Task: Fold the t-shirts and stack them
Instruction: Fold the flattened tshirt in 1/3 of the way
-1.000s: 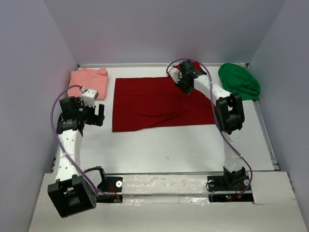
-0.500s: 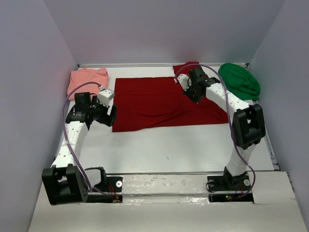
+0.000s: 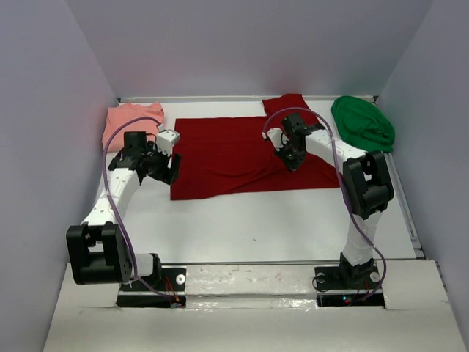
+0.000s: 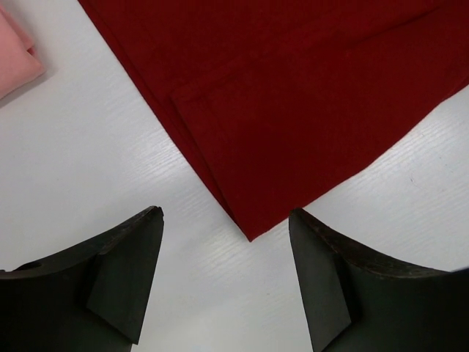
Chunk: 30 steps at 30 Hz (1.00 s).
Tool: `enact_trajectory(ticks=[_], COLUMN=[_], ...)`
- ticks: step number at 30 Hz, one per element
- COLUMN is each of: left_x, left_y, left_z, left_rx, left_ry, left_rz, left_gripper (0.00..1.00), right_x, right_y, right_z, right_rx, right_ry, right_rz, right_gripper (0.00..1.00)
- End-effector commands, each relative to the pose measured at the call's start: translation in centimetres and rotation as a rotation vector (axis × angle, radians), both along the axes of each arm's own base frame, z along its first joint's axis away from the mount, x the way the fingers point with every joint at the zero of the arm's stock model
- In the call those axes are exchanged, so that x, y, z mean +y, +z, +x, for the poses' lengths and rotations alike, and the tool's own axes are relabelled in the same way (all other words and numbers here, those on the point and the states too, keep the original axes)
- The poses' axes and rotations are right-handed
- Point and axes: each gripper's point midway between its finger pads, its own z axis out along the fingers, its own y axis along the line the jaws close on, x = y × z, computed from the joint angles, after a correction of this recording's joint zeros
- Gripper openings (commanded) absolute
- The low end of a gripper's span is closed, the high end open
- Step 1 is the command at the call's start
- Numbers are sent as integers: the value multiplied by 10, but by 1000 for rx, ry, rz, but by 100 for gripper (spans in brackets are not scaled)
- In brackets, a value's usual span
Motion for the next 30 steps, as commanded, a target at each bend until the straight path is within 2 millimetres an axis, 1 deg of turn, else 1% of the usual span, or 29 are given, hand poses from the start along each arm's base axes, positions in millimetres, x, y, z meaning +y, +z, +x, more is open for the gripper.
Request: enact_trajectory(ticks=[1, 4, 5, 11, 12, 19, 21, 23, 24, 25, 26, 27, 28, 29, 30], left_x=[-8, -11, -13, -22, -22, -25, -26, -28, -29, -31, -32, -34, -35, -38, -39], left_y=[20, 19, 19, 12, 8, -5, -9, -13, -19, -20, -21, -25, -25, -26, -29], left_z=[23, 30, 31, 43, 46, 56, 60, 62, 63, 64, 65, 66, 68, 69, 69], left_rx=[-73, -84, -88, -89, -85, -90, -97, -91, -78, -78, -77, -67, -68, -68, -63], left_ry=[-1, -5, -8, -38, -39, -37, -38, -46, -53, -62, -66, -74, -80, -89, -94], left_rz=[12, 19, 20, 34, 38, 76, 88, 94, 97, 100, 102, 105, 106, 109, 114], left_gripper=[79, 78, 77, 75, 75, 70, 67, 66, 64, 61, 56, 52, 48, 41, 38], right_x=[2, 1, -1, -4, -4, -5, -4, -3, -3, -3, -3, -3, -2, -2, -3], right_y=[-6, -8, -13, -32, -34, -39, -41, -43, -43, -45, -46, -46, -47, -47, -48], right_z=[-15, -23, -28, -36, -38, -37, -38, -38, -38, -38, -38, -38, -38, -39, -39], right_rx=[59, 76, 90, 133, 138, 130, 134, 133, 130, 133, 135, 132, 133, 132, 134], right_ry=[-12, -7, -9, -19, -20, -37, -42, -48, -56, -58, -60, -65, -66, -68, -70], right_rz=[33, 39, 35, 20, 20, 20, 23, 29, 31, 33, 32, 33, 35, 36, 35], right_gripper=[0, 0, 0, 0, 0, 0, 0, 0, 0, 0, 0, 0, 0, 0, 0])
